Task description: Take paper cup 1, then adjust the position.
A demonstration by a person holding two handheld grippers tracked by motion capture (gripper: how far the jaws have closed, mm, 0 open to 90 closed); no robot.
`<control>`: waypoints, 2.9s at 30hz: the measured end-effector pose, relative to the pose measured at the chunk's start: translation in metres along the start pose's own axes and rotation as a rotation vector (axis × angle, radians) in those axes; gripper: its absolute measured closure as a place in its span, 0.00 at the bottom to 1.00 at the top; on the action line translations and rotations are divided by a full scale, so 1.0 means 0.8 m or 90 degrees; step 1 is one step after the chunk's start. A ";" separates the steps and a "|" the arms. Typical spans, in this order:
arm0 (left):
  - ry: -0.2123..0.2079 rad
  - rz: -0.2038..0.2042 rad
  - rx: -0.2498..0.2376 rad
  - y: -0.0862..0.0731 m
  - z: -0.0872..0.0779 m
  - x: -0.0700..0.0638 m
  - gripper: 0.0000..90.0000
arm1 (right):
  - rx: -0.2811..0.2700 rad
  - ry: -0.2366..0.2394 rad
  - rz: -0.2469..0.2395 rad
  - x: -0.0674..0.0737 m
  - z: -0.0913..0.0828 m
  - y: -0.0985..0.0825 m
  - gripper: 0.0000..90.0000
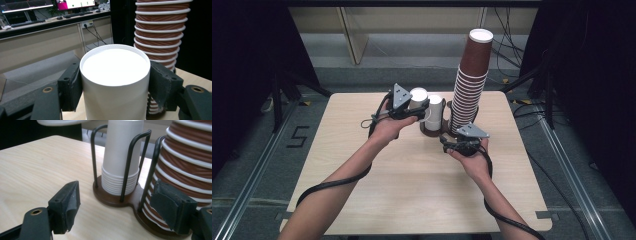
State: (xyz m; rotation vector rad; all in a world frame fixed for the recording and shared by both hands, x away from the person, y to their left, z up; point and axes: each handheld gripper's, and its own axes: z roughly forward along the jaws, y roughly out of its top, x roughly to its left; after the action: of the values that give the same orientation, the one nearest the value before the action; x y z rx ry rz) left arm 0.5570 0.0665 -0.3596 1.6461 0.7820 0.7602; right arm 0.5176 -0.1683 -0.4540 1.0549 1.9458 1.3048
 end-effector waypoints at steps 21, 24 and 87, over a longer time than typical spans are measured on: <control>-0.114 0.025 0.065 -0.057 -0.065 -0.064 0.36 | -0.019 0.122 0.034 0.048 -0.078 -0.033 0.17; -0.131 0.022 0.066 -0.061 -0.067 -0.076 0.36 | -0.022 0.133 0.023 0.056 -0.081 -0.034 0.17; -0.180 0.086 0.008 -0.105 -0.118 -0.094 0.00 | -0.017 0.119 0.178 0.046 -0.072 -0.040 0.37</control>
State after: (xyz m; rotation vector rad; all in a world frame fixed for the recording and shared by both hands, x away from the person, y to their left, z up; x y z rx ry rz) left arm 0.4280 0.0723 -0.4304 1.7831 0.4793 0.5989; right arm 0.4430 -0.1718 -0.4637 1.2667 1.9599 1.6273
